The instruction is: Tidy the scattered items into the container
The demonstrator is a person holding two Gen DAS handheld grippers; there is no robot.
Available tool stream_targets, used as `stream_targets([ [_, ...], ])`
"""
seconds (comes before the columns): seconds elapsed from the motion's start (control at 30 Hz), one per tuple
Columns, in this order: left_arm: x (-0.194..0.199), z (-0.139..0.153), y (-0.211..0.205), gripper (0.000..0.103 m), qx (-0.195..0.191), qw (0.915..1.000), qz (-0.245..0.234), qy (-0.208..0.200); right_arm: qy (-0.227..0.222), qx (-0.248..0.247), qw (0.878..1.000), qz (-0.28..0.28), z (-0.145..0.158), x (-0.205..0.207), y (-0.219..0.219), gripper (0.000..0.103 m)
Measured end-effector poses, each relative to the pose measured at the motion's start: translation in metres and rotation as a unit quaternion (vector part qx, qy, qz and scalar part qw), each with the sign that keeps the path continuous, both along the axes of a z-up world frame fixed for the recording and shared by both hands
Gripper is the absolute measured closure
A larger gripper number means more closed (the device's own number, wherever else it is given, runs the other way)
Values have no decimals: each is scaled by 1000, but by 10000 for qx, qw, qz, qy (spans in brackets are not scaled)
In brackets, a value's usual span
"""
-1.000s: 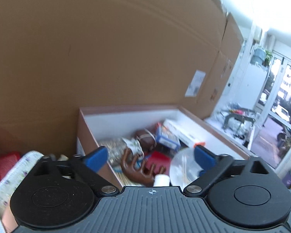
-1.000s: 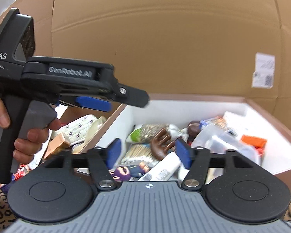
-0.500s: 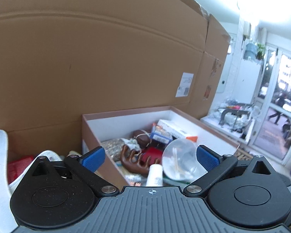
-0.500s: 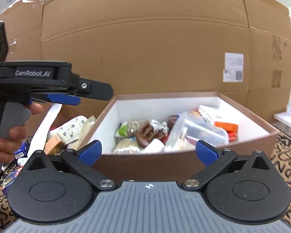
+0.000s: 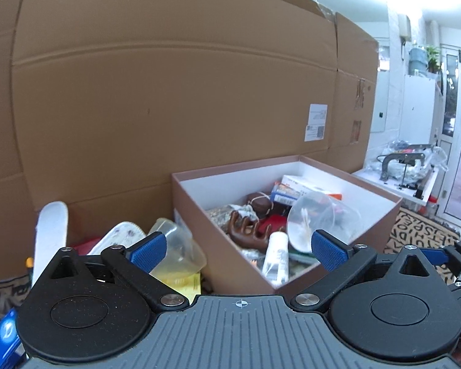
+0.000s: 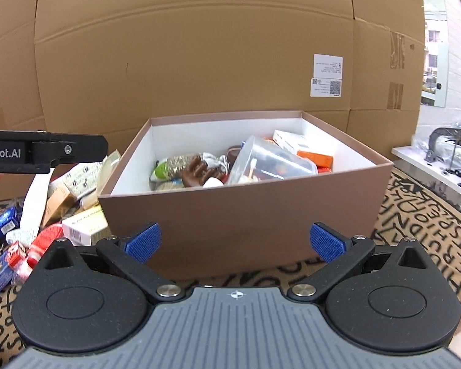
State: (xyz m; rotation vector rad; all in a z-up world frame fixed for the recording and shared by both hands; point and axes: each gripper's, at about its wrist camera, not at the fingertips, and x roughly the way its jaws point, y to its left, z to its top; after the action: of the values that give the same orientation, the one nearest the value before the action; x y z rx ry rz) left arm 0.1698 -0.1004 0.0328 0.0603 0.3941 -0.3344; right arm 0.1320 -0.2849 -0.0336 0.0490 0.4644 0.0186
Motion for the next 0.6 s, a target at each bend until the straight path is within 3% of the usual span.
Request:
stream_targets([
  [0.6, -73, 4, 3, 0, 350, 9988, 330, -24, -53, -337, 9987, -370, 11, -68, 14, 0],
])
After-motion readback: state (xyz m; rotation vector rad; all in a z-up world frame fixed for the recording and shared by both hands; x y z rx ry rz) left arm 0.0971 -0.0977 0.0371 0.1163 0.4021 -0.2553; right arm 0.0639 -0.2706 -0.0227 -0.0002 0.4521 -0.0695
